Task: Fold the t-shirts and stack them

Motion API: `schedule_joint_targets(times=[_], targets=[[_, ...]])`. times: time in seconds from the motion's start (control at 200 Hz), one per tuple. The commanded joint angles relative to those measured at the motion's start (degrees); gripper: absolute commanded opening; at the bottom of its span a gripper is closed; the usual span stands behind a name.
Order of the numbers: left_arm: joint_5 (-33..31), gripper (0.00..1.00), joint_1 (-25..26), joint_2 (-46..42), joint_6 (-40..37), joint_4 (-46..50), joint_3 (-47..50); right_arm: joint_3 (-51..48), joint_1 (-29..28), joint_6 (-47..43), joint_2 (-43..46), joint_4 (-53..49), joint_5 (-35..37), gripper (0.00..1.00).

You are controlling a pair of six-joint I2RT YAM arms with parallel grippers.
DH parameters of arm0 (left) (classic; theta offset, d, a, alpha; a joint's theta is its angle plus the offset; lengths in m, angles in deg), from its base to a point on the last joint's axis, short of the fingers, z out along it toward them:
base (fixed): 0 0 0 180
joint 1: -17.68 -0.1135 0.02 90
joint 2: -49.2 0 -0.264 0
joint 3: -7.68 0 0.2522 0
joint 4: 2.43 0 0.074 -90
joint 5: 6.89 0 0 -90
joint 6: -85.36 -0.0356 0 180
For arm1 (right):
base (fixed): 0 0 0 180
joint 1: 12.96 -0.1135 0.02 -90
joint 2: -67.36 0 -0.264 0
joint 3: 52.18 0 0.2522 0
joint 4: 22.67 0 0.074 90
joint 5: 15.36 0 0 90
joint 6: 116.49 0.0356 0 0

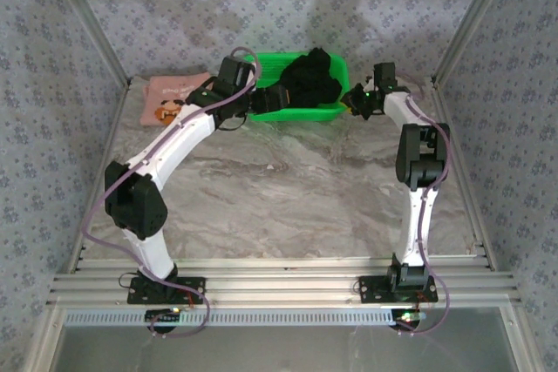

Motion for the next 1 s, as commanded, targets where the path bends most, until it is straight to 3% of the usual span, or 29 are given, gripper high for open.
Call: schedule_joint_targets(times=[0.0,0.445,0.635,0.814,0.869,0.999], targets=[[0.88,0.97,-0.11,2.75,-0.41,-1.19,-4.31,-6.34,-0.23,-1.08,7.11,-2.79,3.91,0.12],[-2.38,0.93,5.87,25.22,-5.97,17.78,-28.12,-45.26,-2.79,3.54,41.96,-0.79,8.16,0.07],[-3.94,0.90,8.68,34.85,-6.17,27.71,-37.81,-53.12,-2.99,4.51,51.24,-2.71,10.42,0.07],[-4.05,0.89,10.84,38.45,-5.69,30.31,-38.03,-56.01,-2.79,4.72,54.46,-3.69,10.32,0.07],[-1.94,0.81,11.23,38.86,-5.49,29.22,-36.67,-56.50,-2.69,4.91,55.09,-3.76,10.25,0.08],[5.59,0.26,11.01,38.50,-4.49,24.96,-32.60,-56.98,-1.98,4.65,55.57,-4.55,9.97,0.11]])
